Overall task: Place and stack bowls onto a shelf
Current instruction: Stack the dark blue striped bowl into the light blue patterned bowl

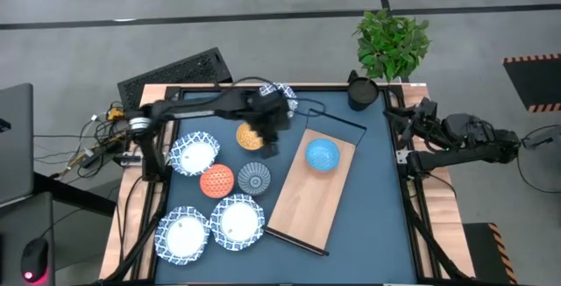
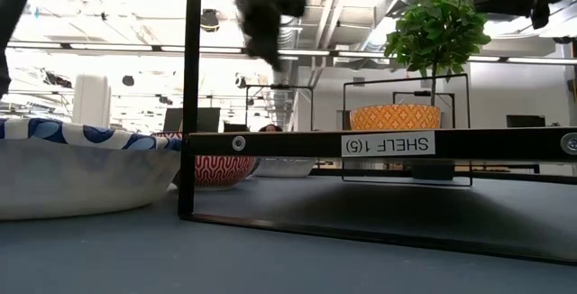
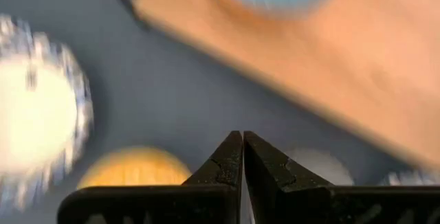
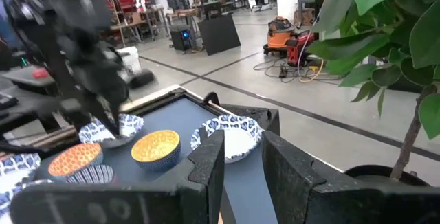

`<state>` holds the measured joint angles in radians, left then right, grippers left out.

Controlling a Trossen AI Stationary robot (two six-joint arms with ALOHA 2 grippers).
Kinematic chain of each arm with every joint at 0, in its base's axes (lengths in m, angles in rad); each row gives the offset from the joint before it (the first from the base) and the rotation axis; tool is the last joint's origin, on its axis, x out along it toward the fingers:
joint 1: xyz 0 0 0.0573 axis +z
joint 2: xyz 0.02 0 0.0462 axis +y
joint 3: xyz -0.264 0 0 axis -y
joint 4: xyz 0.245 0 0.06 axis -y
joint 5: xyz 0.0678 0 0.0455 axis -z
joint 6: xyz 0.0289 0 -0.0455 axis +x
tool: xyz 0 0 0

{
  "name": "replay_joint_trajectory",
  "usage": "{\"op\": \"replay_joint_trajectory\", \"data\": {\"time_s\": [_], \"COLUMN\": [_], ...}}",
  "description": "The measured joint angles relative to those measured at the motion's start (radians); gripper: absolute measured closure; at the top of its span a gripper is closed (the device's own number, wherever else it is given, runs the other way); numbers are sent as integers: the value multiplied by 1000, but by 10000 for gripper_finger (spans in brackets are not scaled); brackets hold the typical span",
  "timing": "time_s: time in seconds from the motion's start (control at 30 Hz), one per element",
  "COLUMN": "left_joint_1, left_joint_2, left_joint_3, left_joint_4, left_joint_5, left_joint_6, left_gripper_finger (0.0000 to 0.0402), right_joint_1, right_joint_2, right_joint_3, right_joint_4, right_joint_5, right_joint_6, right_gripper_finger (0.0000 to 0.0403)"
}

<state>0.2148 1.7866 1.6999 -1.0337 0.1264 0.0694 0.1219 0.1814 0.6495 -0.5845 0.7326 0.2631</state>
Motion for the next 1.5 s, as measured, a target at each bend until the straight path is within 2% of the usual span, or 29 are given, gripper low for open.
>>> {"op": "replay_joint_trajectory", "data": {"time_s": [0.1, 0.23, 0.43, 0.53, 0.6, 0.73, 0.9, 1.07, 1.17, 1.3, 1.5], "left_joint_1": [-23, -65, -142, -157, -159, -154, -105, -47, -32, -30, -44], "left_joint_2": [-129, -336, -639, -721, -743, -713, -589, -445, -389, -348, -345], "left_joint_3": [-51, -245, -637, -778, -830, -852, -818, -766, -759, -759, -771], "left_joint_4": [-105, -71, 184, 334, 422, 481, 502, 437, 400, 380, 428], "left_joint_5": [-5, -10, -113, -114, -106, -135, -175, -176, -142, -101, -111], "left_joint_6": [12, -84, -274, -331, -351, -277, -182, -157, -150, -170, -194], "left_gripper_finger": [401, 401, 372, 340, 317, 271, 235, 228, 227, 227, 227], "right_joint_1": [0, 0, 0, 0, 0, 0, 0, 0, 0, 0, 0], "right_joint_2": [0, 0, 0, 0, 0, 0, 0, 0, 0, 0, 0], "right_joint_3": [0, 0, 0, 0, 0, 0, 0, 0, 0, 0, 0], "right_joint_4": [-12, -10, -14, -15, -17, -16, -14, -13, -13, -13, -14], "right_joint_5": [0, 0, -2, -3, -4, -4, -3, -2, -1, -1, 0], "right_joint_6": [1, 1, 0, 0, 0, 0, 57, 104, 138, 168, 175], "right_gripper_finger": [280, 280, 280, 280, 280, 280, 280, 280, 280, 280, 280]}}
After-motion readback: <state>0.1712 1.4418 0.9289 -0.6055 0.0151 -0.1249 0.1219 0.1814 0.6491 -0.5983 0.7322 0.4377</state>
